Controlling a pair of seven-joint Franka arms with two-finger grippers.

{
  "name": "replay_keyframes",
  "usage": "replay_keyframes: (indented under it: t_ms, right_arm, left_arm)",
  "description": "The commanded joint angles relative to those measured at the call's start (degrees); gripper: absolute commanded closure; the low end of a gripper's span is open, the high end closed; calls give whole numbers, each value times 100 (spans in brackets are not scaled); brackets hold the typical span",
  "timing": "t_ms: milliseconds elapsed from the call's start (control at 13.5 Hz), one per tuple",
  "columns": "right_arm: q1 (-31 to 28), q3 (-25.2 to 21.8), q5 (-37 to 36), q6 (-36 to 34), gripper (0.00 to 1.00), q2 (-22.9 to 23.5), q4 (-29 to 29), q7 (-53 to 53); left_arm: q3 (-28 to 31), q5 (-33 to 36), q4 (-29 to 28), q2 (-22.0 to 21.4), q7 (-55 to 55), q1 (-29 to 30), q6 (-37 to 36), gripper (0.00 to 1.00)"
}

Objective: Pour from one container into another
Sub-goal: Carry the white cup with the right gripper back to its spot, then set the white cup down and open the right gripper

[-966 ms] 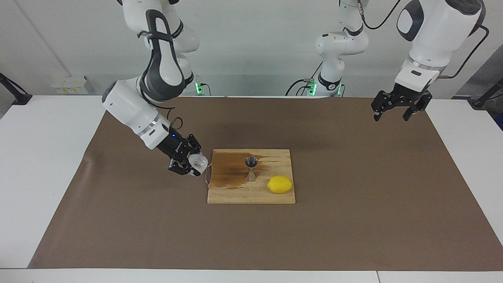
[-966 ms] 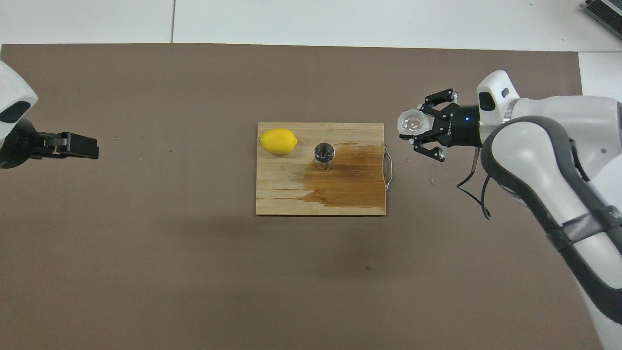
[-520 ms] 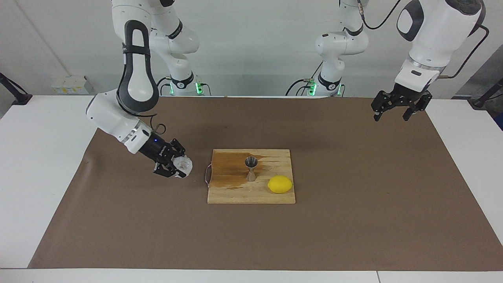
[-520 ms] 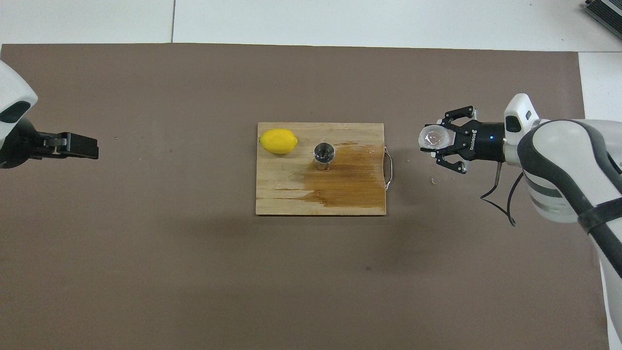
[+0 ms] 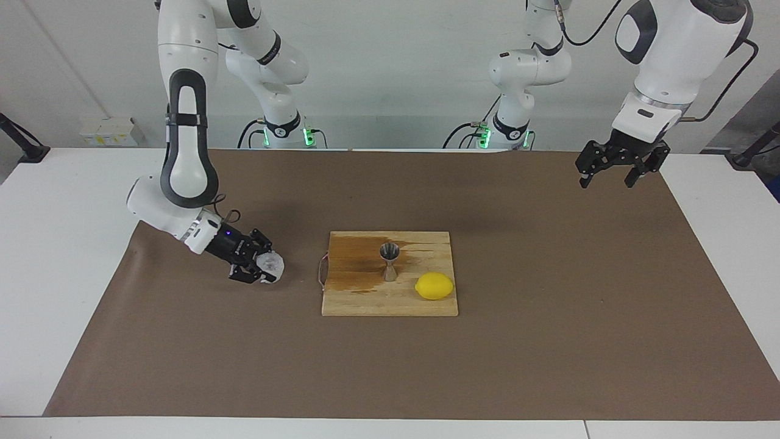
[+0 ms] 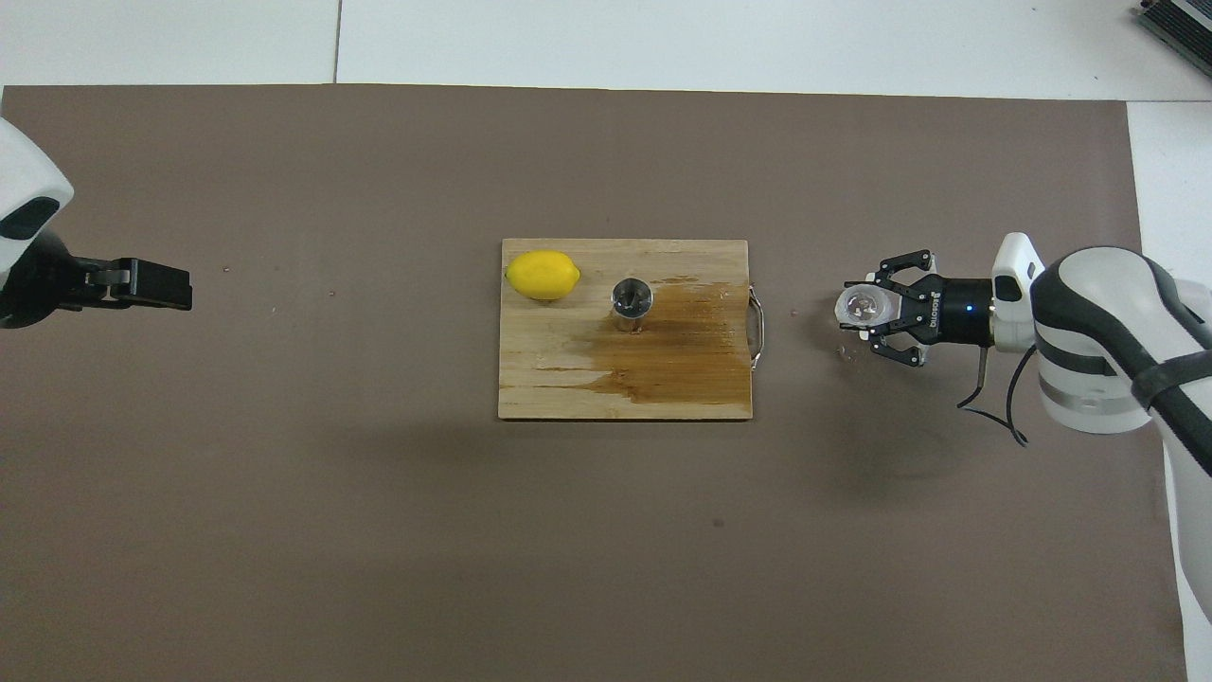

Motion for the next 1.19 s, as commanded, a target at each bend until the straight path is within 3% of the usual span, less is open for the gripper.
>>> replay_keyframes:
  t_ms: [0, 74, 149, 297, 520, 817, 1115]
  right_arm:
    - [-104, 66, 152, -111, 91, -20, -101, -275]
    - [-95, 66, 152, -111, 90, 24, -110, -345]
    - [-104, 66, 152, -111, 82, 33, -110, -355]
    - [-104, 58, 143, -111, 0, 33, -102, -329]
    - [-165, -4, 3, -76, 0, -72, -66, -267]
    - [-384, -13, -1620, -303, 0, -827, -75, 890]
    - [-499, -22, -2316, -770, 0, -1170, -66, 2110]
  left_arm:
    - [-23, 74, -56, -82, 41, 51, -67, 0]
    - [-23, 74, -47, -82, 41, 51, -67, 0]
    - [-23, 74, -56, -82, 41, 51, -67, 0]
    - [-23, 74, -56, -82, 41, 51, -67, 0]
    - [-23, 74, -47, -82, 41, 51, -58, 0]
    - [-23, 74, -56, -82, 41, 51, -67, 0]
    - [-50, 74, 5, -65, 24, -45, -40, 0]
